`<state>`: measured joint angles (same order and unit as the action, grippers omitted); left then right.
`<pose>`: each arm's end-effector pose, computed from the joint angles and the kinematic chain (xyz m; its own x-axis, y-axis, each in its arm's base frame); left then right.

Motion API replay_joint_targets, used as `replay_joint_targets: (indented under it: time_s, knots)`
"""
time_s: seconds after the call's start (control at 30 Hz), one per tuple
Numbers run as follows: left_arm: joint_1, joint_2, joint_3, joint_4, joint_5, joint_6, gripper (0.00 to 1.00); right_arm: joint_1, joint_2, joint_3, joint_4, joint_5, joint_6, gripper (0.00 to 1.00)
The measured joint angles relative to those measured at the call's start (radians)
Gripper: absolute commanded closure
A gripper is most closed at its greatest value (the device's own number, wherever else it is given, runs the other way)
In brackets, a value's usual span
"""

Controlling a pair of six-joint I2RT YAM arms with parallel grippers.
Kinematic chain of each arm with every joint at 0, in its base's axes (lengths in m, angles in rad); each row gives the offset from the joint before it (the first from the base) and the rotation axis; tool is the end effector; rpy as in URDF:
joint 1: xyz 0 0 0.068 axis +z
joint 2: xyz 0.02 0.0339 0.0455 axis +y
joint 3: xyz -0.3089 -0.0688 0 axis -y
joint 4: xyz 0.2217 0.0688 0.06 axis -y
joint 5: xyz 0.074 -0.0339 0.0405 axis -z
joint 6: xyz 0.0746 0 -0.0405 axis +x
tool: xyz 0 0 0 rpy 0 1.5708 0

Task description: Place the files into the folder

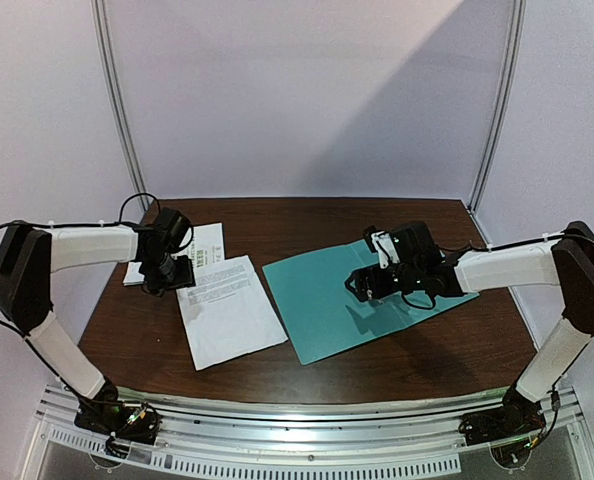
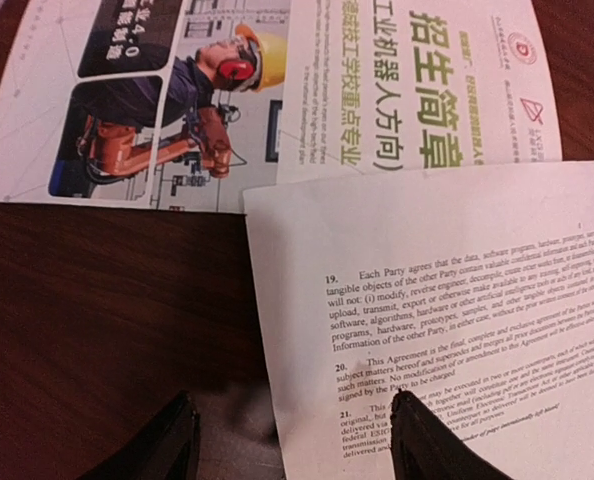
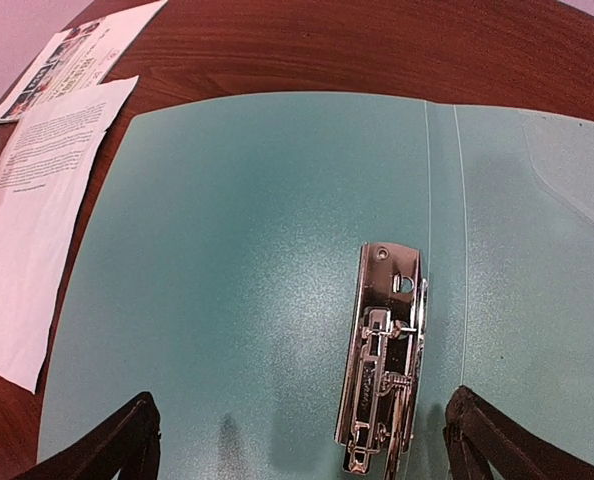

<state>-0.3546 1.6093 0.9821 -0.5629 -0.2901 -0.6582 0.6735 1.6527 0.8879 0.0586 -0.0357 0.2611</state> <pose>0.2894 -0.0844 0.2056 -0.8313 -0.3172 -0.4564 -0.3482 0.9373 -0.0172 0.2796 0.2265 0.2147 -0.6564 -0.1938 -0.7291 -0.4918 0.8428 0.2188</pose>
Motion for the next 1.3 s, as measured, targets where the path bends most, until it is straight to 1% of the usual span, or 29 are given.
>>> replay_joint_targets:
  time_s: [0.3, 0.47, 0.6, 0.8, 0.9, 1.1, 1.3]
  knots:
    - [0.013, 0.053, -0.033, 0.057, 0.044, -0.007, 0.43, 0.000, 0.000, -0.026, 0.024, 0.001, 0.000, 0.02]
    - [0.013, 0.078, -0.045, 0.093, 0.055, -0.016, 0.51, 0.000, 0.000, -0.030, 0.037, 0.001, 0.000, 0.02]
    - [0.016, 0.080, -0.051, 0.116, 0.048, -0.029, 0.60, 0.000, 0.000, -0.030, 0.040, 0.001, 0.000, 0.02]
    - [0.014, 0.082, -0.063, 0.158, 0.036, -0.051, 0.68, 0.000, 0.000, -0.031, 0.040, 0.002, 0.000, 0.02]
    - [0.006, 0.092, -0.061, 0.175, 0.019, -0.064, 0.77, 0.000, 0.000, -0.031, 0.040, 0.004, 0.000, 0.02]
    - [-0.014, 0.113, -0.051, 0.188, -0.035, -0.090, 1.00, 0.000, 0.000, -0.031, 0.040, 0.011, -0.002, 0.02]
    - [-0.032, 0.127, -0.045, 0.204, -0.068, -0.106, 1.00, 0.000, 0.000, -0.037, 0.040, 0.019, -0.005, 0.02]
